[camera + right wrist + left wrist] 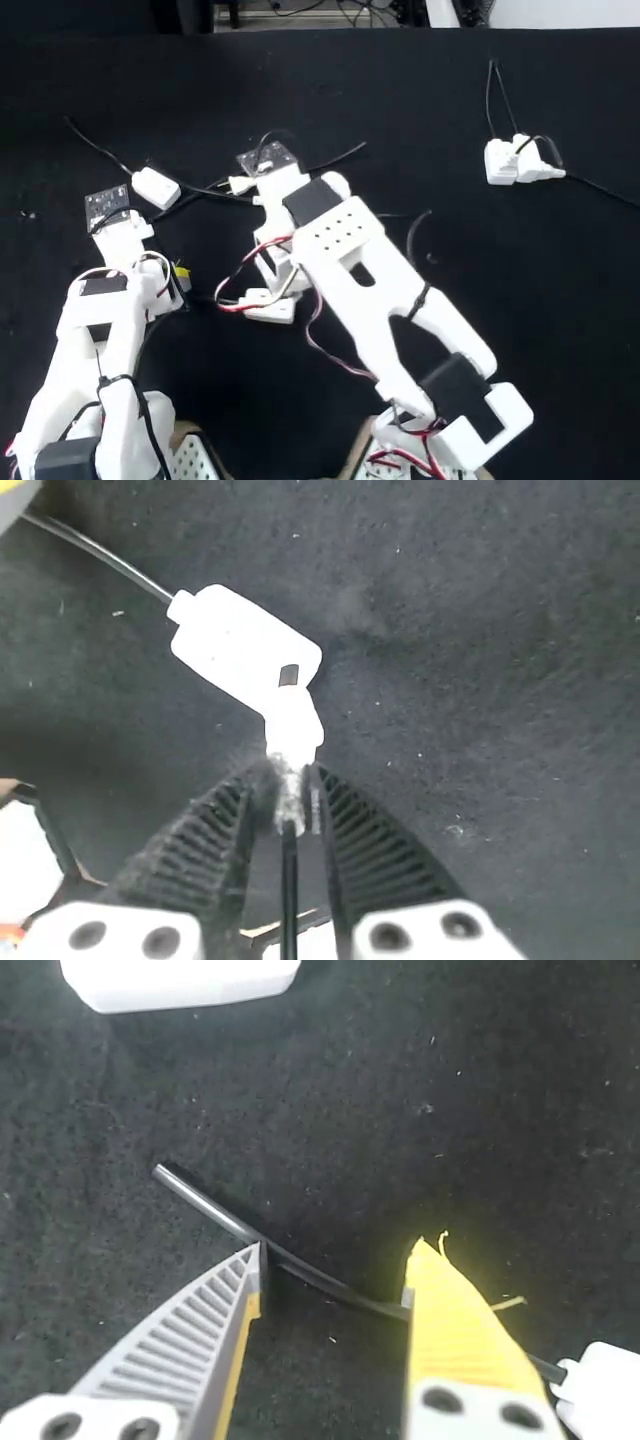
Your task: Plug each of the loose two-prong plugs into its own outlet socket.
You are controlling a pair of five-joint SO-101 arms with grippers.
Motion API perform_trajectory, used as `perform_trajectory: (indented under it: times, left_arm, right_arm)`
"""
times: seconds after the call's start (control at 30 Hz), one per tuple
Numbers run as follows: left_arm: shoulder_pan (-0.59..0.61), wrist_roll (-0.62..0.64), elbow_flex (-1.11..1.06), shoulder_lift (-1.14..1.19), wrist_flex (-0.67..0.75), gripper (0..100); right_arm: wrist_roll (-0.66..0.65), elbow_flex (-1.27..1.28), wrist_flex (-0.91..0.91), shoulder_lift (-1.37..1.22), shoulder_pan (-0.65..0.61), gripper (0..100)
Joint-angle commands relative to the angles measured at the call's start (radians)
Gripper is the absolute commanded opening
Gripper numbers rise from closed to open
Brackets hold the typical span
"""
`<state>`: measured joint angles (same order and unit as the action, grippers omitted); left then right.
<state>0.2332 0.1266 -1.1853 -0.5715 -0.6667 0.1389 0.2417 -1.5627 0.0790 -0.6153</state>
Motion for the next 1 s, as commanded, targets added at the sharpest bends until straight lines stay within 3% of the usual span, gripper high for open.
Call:
perform_trajectory:
  times: [0.0, 0.13, 0.37, 0.53, 0.67, 0.97]
  left_arm:
    - [0.002, 0.005, 0.010, -0.012, 0.009, 23]
    - [0.001, 0.002, 0.012, -0.012, 0.009, 23]
    - [0.001, 0.000, 0.008, -0.012, 0.008, 23]
    - [0.001, 0.000, 0.015, -0.012, 0.008, 23]
    - [0.001, 0.000, 0.012, -0.012, 0.008, 23]
    - [0.001, 0.000, 0.010, -0.012, 0.008, 23]
  right_arm:
    - [-0.109, -0.056, -0.012, 0.010, -0.015, 1.1]
    - [-0.269, -0.056, -0.011, 0.012, -0.015, 1.1]
    - [-0.371, 0.065, 0.104, 0.168, 0.011, 1.1]
    - [-0.376, 0.337, 0.305, 0.317, 0.107, 1.1]
    - [-0.382, 0.479, 0.482, 0.291, 0.152, 1.1]
    - [-0.385, 0.318, 0.489, 0.045, 0.272, 1.1]
